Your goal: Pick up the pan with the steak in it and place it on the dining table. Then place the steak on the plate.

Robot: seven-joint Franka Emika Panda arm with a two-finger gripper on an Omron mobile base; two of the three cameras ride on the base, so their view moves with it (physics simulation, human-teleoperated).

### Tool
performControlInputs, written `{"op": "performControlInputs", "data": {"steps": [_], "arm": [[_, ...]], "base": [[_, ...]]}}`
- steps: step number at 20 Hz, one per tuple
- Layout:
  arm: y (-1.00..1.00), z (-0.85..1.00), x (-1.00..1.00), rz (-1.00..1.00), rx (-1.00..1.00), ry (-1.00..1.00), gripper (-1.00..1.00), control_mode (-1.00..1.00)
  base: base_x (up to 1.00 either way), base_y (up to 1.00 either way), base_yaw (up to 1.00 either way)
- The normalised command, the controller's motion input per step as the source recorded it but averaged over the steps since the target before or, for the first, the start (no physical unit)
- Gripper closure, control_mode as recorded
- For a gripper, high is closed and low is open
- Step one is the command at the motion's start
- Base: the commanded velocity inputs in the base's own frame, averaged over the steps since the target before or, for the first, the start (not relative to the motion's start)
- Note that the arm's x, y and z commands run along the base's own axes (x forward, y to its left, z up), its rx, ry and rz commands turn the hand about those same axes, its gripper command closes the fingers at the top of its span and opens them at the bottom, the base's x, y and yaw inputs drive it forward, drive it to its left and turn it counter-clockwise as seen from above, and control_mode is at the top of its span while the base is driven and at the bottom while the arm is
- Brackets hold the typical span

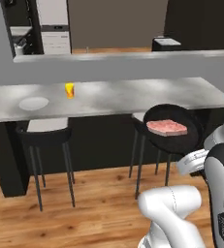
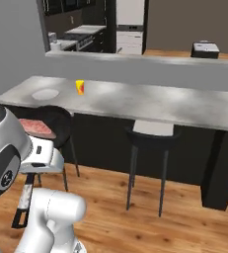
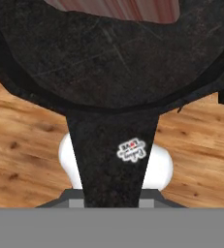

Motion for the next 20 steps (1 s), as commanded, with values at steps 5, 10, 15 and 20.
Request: {"op": "performControlInputs", "data": {"steps": [5, 10, 15, 20], "arm": [[0.00, 0.00, 0.00, 0.00, 0.00, 0.00, 1.00, 1.00], [0.00, 0.00, 0.00, 0.00, 0.00, 0.00, 1.00, 1.00], [0.00, 0.00, 0.00, 0.00, 0.00, 0.00, 1.00, 1.00], [0.00, 0.00, 0.00, 0.00, 0.00, 0.00, 1.00, 1.00]], "base": [[0.00, 0.00, -0.50], [0.00, 0.06, -0.31], [0.02, 0.21, -0.01], [0.15, 0.97, -0.01]]}}
